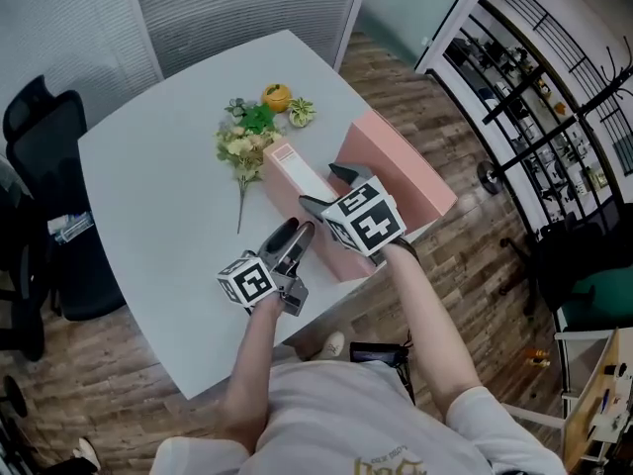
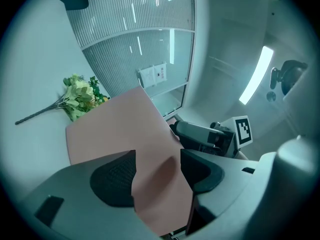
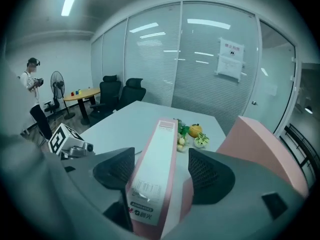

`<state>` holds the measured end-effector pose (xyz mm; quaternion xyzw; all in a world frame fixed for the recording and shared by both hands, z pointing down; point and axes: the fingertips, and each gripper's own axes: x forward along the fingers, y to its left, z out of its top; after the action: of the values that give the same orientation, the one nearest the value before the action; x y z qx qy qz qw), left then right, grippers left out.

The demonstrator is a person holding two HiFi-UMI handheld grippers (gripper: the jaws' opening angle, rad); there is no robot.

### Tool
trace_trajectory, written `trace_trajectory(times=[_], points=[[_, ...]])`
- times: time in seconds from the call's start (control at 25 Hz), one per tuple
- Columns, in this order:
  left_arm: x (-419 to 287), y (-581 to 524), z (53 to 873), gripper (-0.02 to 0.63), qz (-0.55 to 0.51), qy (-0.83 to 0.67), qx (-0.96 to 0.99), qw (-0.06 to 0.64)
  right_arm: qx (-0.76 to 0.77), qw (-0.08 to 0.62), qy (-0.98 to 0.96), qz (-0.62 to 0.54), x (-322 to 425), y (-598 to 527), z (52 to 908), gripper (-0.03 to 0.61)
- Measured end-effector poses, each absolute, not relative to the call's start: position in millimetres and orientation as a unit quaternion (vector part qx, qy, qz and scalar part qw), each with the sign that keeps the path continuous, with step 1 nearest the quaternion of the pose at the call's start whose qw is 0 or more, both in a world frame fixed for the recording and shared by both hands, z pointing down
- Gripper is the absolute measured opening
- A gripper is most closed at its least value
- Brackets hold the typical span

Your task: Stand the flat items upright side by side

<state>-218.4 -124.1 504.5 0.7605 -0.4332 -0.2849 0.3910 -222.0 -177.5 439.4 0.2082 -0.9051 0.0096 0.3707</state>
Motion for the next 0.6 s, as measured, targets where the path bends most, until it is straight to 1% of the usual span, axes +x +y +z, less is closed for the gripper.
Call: trace_trajectory(times=[0.12,0.28,0.4,0.6], points=[[-217.8,-126.1,504.9,0.267,-0.284,-0.429,0.763,0.391,0.187,0.406,-0.894,0.023,-230.9,-175.8,451.4,0.345],[-219.1,-125.8,505.2,0.267,-0.285,-0.426,0.763,0.393,0.178,0.421,-0.886,0.078,-239.8,-180.3,464.8,0.36],[-220.1,-125.5,506.7,0.267,-0.283,-0.424,0.764,0.396,0.175,0.446,-0.872,0.1,-238.4,-181.9,479.8,0.359],[-218.7,-126.3,509.5,0.267,-0.281,-0.418,0.765,0.402,0.176,0.446,-0.869,0.124,-238.6,-181.4,484.6,0.347]])
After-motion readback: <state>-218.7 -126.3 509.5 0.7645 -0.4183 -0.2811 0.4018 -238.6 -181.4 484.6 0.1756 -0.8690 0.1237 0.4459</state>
